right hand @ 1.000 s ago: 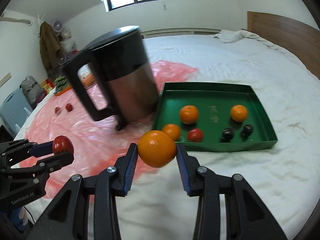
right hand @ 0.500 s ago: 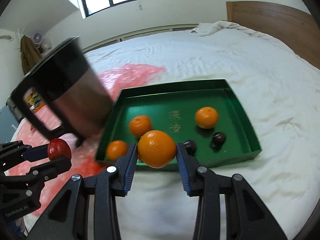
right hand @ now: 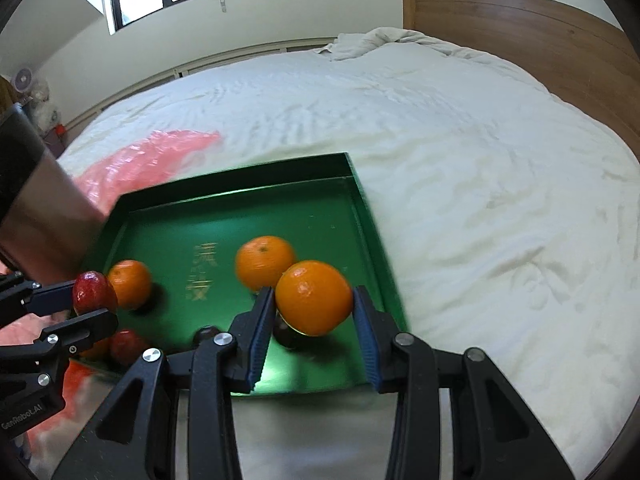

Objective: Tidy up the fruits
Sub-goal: 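Carry the red apple and orange to the green tray with both tools, then open both tools to release the apple and orange into the tray, then withdraw both tools back toward the two red apples on the sheet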

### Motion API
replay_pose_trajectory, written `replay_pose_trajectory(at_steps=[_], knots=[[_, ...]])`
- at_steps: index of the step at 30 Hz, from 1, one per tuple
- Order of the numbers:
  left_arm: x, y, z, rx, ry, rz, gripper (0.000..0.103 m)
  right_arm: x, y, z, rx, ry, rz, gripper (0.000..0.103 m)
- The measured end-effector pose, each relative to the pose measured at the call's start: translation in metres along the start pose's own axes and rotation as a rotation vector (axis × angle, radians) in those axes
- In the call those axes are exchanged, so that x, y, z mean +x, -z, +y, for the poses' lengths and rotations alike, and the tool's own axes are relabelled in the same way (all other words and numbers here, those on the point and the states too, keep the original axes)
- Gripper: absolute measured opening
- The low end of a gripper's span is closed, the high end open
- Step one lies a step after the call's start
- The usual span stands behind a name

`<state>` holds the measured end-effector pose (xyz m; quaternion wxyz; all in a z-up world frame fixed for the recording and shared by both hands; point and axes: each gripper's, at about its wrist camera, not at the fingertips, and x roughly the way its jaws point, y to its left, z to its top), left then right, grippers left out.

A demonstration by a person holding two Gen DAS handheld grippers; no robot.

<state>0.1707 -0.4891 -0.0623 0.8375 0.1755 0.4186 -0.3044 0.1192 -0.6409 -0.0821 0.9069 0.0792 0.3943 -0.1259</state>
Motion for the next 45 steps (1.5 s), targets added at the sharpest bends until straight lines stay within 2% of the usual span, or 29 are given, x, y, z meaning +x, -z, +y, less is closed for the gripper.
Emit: replay_pose_trajectory(at_steps=[5, 13, 24, 27, 29, 32, 34, 39, 41, 45], knots=[[0.027, -0.006, -0.006, 0.013, -0.007, 0.034, 0.030, 0.020, 0.000, -0.005, 0.000, 0.012, 0.017, 0.053], [0.055, -0.003, -0.006, 0.009, -0.012, 0.087, 0.030, 0.036, -0.002, 0.002, -0.012, -0.019, 0.027, 0.053], [0.056, -0.004, -0.006, 0.003, -0.013, 0.086, 0.031, 0.038, 0.000, -0.002, 0.032, -0.036, 0.032, 0.054], [0.053, -0.004, -0.004, -0.001, -0.008, 0.079, 0.036, 0.038, -0.001, -0.001, 0.028, -0.026, 0.031, 0.055], [0.050, -0.004, -0.003, -0.001, -0.007, 0.073, 0.040, 0.037, -0.001, 0.000, 0.031, -0.021, 0.028, 0.069], [0.043, -0.004, -0.002, -0.007, -0.009, 0.059, 0.046, 0.035, -0.001, 0.002, 0.032, -0.021, 0.023, 0.081], [0.038, -0.004, -0.002, -0.009, -0.013, 0.052, 0.047, 0.032, -0.001, 0.004, 0.023, -0.019, 0.019, 0.085], [0.021, -0.002, 0.002, -0.018, -0.009, 0.032, 0.048, 0.017, -0.001, 0.005, 0.029, -0.008, 0.000, 0.088], [0.012, 0.001, 0.003, -0.032, 0.014, 0.024, 0.048, 0.009, -0.001, 0.007, 0.028, -0.006, -0.008, 0.090], [-0.008, 0.011, 0.004, -0.040, 0.008, 0.001, 0.053, -0.011, 0.003, 0.014, 0.007, 0.010, -0.022, 0.093]])
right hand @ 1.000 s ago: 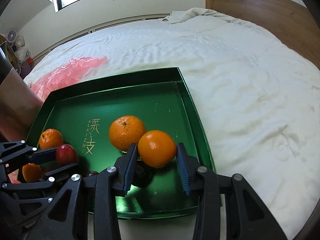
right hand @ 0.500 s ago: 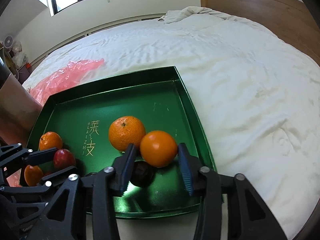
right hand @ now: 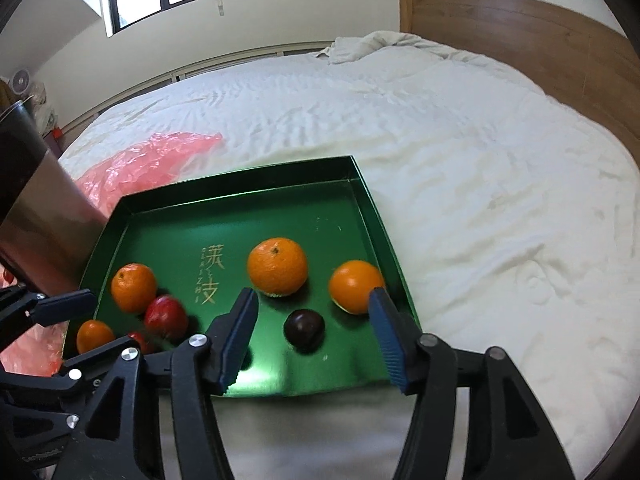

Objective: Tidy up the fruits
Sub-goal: 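Withdraw both tools back toward the two red apples on the sheet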

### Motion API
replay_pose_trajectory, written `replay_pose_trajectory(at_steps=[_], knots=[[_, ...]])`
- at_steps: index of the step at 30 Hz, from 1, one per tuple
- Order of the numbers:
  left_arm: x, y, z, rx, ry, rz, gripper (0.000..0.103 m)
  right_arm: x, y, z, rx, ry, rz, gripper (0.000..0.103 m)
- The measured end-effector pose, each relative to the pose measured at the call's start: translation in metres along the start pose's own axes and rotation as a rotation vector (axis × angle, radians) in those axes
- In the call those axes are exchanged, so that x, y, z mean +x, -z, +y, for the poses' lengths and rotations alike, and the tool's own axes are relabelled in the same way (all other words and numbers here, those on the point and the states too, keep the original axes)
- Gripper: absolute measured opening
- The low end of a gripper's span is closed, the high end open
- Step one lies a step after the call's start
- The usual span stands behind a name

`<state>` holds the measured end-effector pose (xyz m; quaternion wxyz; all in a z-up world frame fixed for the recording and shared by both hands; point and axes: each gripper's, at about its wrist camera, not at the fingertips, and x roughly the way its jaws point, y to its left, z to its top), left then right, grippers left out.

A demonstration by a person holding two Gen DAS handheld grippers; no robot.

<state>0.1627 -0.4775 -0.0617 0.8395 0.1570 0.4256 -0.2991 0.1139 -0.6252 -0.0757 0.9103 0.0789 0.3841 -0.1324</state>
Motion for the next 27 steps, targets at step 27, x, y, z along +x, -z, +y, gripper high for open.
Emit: replay_pose_trajectory(at_steps=[27], knots=[[-0.134, 0.092, 0.032, -0.101, -0.110, -0.151, 0.066, -0.121, 0.059, 0.072, -0.069, -0.045, -0.042, 0.103]])
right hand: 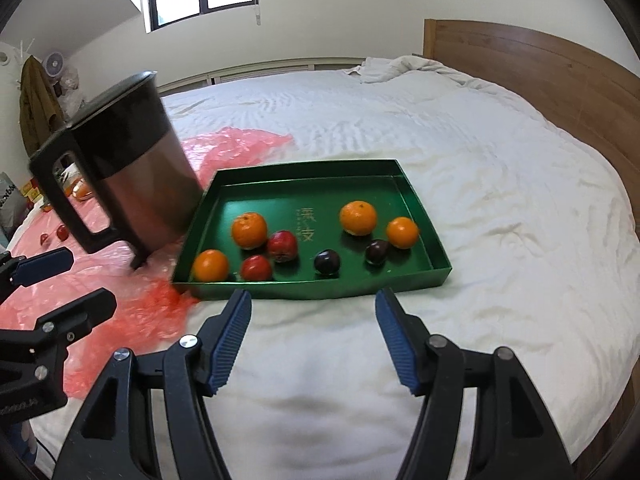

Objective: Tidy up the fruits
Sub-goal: 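Withdraw both tools back toward the two red apples on the sheet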

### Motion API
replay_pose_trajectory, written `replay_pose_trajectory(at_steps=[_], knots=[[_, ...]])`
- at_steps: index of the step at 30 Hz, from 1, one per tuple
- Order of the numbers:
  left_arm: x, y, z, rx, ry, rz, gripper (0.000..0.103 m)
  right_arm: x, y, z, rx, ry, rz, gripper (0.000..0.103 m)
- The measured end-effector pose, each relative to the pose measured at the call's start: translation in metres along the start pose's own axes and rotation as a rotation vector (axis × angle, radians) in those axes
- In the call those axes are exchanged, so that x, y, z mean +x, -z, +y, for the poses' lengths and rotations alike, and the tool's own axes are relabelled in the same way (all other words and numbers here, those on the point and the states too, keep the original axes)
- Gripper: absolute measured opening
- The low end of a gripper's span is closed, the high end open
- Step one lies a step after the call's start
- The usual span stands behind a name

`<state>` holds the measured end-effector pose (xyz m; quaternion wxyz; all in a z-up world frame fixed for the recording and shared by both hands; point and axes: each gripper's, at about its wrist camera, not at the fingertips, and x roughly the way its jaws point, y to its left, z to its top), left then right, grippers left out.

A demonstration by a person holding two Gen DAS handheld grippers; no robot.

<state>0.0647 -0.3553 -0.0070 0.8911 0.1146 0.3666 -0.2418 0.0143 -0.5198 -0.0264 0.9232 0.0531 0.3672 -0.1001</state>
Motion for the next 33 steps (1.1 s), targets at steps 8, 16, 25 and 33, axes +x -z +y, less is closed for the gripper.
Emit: replay_pose_trajectory(at_steps=[8, 16, 25, 33], knots=[[-0.028, 0.025, 0.039, -0.069, -0.052, -0.022, 0.072, -0.028, 0.008, 0.041, -0.041, -0.032, -0.027, 0.103], [-0.050, 0.048, 0.078, -0.108, -0.101, -0.038, 0.075, -0.051, 0.014, 0.083, -0.080, -0.074, -0.050, 0.103], [-0.078, 0.076, 0.122, -0.157, -0.161, -0.050, 0.076, -0.068, 0.021, 0.136, -0.131, -0.144, -0.069, 0.103], [-0.101, 0.094, 0.155, -0.204, -0.204, -0.078, 0.080, -0.082, 0.025, 0.179, -0.164, -0.192, -0.095, 0.103]])
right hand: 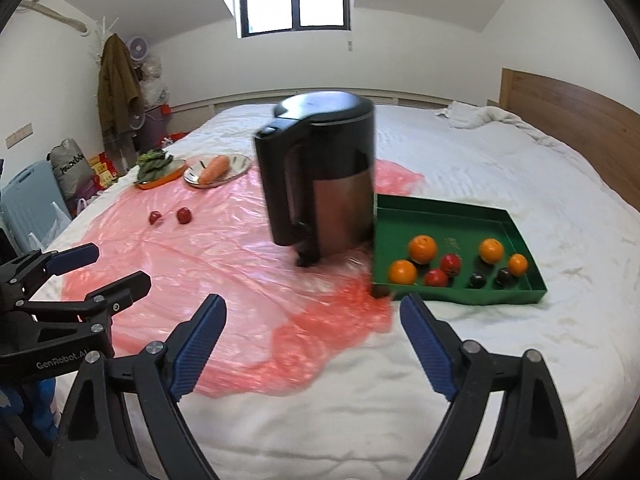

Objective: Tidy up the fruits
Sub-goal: 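Withdraw both tools back toward the two red apples on the sheet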

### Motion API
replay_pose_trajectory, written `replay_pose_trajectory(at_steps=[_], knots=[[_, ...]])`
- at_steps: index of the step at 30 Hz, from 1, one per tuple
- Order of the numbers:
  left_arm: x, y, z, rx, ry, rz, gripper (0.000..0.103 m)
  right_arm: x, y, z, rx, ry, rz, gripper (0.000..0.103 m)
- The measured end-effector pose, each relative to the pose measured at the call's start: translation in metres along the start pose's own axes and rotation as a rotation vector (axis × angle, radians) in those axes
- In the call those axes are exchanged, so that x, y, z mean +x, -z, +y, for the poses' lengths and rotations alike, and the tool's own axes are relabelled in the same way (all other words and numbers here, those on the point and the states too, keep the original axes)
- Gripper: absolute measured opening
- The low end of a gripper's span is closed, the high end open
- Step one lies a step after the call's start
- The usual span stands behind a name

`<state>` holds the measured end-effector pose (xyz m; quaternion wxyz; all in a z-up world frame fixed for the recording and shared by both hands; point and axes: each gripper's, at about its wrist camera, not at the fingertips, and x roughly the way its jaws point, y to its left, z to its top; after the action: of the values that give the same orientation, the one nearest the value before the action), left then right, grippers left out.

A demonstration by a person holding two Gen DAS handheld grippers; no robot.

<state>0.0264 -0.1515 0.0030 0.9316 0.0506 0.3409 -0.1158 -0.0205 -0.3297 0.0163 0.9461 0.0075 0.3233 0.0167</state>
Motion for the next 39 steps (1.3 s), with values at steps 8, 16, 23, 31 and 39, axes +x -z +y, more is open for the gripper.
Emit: replay_pose_trajectory(at_steps=[8, 16, 23, 31, 39], knots=[[-0.006, 0.005, 0.032, -0.038, -0.020, -0.014, 0.080, 0.000, -0.006, 0.032, -0.040, -0.010, -0.011, 0.103], [-0.010, 0.008, 0.059, -0.053, -0.053, -0.030, 0.080, 0.009, -0.007, 0.056, -0.071, -0.044, -0.001, 0.103], [-0.005, 0.008, 0.084, -0.068, -0.078, -0.031, 0.080, 0.022, -0.011, 0.079, -0.106, -0.085, 0.002, 0.103], [0.013, 0.002, 0.107, -0.076, -0.097, -0.010, 0.080, 0.042, -0.018, 0.098, -0.135, -0.110, 0.011, 0.103], [0.035, -0.005, 0.131, -0.079, -0.107, -0.008, 0.084, 0.074, -0.027, 0.115, -0.154, -0.136, 0.036, 0.103]])
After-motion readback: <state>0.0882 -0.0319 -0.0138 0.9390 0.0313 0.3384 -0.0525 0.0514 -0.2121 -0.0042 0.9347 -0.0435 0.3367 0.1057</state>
